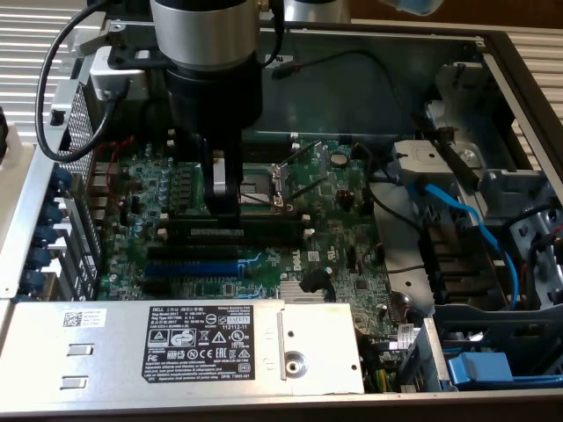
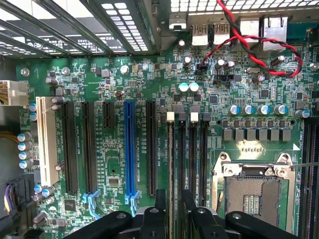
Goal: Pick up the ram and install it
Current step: 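Insert the ram into the slot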
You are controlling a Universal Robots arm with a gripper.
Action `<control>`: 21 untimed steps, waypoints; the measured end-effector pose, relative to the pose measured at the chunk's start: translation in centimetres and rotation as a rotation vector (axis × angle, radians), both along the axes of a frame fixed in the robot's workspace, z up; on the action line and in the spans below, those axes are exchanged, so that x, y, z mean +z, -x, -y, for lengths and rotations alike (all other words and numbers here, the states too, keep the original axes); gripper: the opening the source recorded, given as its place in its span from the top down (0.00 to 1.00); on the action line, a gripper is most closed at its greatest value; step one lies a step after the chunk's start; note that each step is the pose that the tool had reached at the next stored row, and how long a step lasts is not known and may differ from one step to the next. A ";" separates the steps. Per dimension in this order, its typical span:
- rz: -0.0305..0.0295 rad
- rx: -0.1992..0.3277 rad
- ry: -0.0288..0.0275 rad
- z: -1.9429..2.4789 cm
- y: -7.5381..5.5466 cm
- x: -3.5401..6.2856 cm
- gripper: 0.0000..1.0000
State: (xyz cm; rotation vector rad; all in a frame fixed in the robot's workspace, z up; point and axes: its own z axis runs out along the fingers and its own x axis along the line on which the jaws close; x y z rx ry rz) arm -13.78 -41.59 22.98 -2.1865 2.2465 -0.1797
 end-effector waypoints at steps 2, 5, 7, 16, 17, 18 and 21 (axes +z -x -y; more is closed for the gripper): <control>0.0000 0.000 0.0000 0.00 0.0 0.00 0.73; 0.0000 0.000 0.0000 0.00 0.0 0.00 0.73; 0.0000 0.000 0.0000 0.00 0.0 0.00 0.73; 0.0000 0.000 0.0000 0.00 0.0 0.34 0.73; -0.0001 0.000 0.0001 0.00 0.0 0.46 0.73; 0.0000 0.000 0.0000 0.00 0.0 0.55 0.73; 0.0000 0.000 0.0001 0.00 0.0 0.84 0.73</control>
